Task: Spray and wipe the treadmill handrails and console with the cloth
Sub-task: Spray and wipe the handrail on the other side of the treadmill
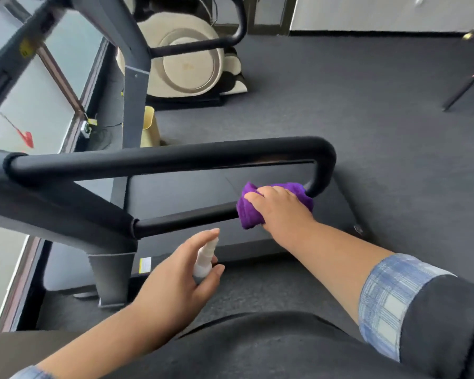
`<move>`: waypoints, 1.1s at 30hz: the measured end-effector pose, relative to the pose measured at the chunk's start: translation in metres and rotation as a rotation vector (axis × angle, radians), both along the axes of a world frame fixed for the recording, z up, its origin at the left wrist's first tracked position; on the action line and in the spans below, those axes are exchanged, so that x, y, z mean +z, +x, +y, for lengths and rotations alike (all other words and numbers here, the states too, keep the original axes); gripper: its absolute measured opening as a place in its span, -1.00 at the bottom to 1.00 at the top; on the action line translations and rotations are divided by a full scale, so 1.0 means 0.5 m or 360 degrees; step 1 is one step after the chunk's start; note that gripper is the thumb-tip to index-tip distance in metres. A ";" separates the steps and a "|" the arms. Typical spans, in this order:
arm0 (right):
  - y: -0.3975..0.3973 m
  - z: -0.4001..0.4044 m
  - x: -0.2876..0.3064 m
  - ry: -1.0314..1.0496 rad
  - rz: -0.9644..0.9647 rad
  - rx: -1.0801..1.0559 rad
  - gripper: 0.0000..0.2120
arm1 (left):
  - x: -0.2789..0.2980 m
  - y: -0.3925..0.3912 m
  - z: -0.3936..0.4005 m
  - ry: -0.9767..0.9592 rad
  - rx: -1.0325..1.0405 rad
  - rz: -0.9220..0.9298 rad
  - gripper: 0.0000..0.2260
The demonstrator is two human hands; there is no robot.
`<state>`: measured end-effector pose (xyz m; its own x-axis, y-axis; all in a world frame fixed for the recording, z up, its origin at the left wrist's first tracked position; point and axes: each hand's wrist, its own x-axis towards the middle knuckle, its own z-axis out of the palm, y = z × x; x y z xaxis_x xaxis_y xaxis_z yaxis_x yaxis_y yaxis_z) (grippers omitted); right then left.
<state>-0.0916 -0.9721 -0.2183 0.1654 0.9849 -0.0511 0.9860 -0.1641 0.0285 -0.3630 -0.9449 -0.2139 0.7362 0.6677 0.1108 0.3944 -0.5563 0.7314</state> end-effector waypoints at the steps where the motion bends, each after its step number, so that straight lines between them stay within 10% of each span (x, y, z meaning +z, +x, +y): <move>1: 0.013 -0.018 0.006 -0.0004 0.0007 -0.0014 -0.42 | 0.003 0.022 -0.003 0.0003 -0.0042 0.0008 -0.44; 11: 0.108 -0.200 0.001 0.0116 0.0411 -0.0007 -0.26 | 0.031 0.230 -0.087 0.0129 -0.0208 0.0140 -0.39; 16: 0.244 -0.321 0.017 0.0476 0.1244 -0.0683 -0.38 | 0.044 0.404 -0.192 0.0013 -0.0120 0.0132 -0.52; 33: 0.646 -0.354 0.128 0.0807 0.2465 -0.0927 -0.44 | 0.118 0.949 -0.250 -0.1181 0.0418 -0.0440 -0.40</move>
